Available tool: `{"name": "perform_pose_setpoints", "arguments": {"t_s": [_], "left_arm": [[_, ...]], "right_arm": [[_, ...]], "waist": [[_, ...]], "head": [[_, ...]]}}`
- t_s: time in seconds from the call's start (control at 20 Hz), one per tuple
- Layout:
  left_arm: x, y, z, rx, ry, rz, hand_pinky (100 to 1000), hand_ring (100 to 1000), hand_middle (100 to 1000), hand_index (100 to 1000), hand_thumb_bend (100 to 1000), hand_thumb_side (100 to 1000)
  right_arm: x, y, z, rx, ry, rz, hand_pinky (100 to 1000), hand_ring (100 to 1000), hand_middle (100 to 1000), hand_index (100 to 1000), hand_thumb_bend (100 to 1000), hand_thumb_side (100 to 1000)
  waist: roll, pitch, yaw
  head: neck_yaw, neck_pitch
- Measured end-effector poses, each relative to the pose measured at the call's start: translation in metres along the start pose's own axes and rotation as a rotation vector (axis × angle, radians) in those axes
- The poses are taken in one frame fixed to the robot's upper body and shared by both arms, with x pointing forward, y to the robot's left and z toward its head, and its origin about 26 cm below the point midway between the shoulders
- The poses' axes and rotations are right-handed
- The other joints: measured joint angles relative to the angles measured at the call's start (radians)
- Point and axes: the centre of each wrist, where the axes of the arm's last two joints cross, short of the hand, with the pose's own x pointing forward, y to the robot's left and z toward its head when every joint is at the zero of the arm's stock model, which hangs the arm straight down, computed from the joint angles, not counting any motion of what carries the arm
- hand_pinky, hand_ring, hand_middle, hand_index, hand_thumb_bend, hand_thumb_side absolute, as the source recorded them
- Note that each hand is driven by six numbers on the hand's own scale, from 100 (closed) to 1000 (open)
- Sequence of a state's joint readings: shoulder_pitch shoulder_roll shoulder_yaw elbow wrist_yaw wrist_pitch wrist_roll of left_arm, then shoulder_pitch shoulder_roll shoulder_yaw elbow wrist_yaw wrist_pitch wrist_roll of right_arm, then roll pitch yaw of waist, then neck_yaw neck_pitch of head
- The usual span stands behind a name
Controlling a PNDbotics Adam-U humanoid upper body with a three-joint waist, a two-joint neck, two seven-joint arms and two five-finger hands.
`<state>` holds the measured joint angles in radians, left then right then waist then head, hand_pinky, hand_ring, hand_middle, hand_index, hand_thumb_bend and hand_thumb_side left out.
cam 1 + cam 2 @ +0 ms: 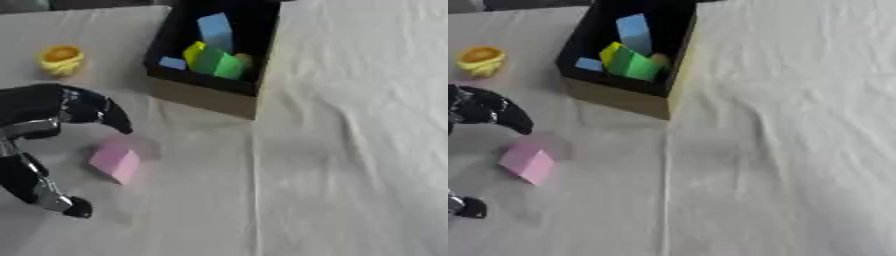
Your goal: Pick up objects on the table and place them in the box.
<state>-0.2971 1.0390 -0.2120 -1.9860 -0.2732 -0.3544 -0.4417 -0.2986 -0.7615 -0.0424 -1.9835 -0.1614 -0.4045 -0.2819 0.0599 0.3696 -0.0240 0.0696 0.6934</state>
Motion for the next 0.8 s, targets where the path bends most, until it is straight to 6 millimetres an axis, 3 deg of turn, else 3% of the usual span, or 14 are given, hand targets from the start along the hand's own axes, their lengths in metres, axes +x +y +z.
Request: {"name": "perform_pose_setpoints", "arguments": {"t_s": [0.25, 0.4, 0.5, 0.7, 0.8], "left_arm": [[0.001, -0.004, -0.001, -0.020, 0.024, -0.007, 818, 799, 776, 870, 661, 350], [0.002, -0.004, -0.005, -0.009, 0.044, -0.018, 821, 813, 794, 879, 526, 329], [0.003, -0.002, -0.007, -0.001, 0.060, -0.029, 818, 815, 799, 879, 486, 326], [0.005, -0.002, -0.012, -0.023, 0.097, -0.025, 824, 829, 815, 883, 558, 315], [0.006, -0.002, -0.014, -0.058, 0.112, -0.019, 826, 838, 827, 879, 558, 261]], "right_arm": [[0.000, 0.000, 0.000, 0.000, 0.000, 0.001, 854, 839, 685, 745, 100, 630], [0.000, 0.000, 0.000, 0.001, 0.001, 0.001, 854, 839, 685, 745, 100, 630], [0.000, 0.000, 0.001, 0.002, 0.004, 0.001, 854, 839, 685, 744, 100, 631], [-0.001, 0.001, 0.003, -0.002, 0.011, -0.003, 854, 839, 684, 744, 100, 631], [-0.001, 0.001, 0.003, -0.003, 0.012, -0.004, 854, 839, 684, 744, 100, 632]], "waist": [[-0.003, 0.000, 0.001], [-0.006, 0.000, 0.000], [-0.006, 0.000, -0.001], [-0.006, 0.000, -0.007], [-0.006, 0.000, -0.009]], "head": [[0.004, 0.000], [0.003, -0.001], [0.000, -0.001], [-0.006, -0.007], [-0.008, -0.009]]}}
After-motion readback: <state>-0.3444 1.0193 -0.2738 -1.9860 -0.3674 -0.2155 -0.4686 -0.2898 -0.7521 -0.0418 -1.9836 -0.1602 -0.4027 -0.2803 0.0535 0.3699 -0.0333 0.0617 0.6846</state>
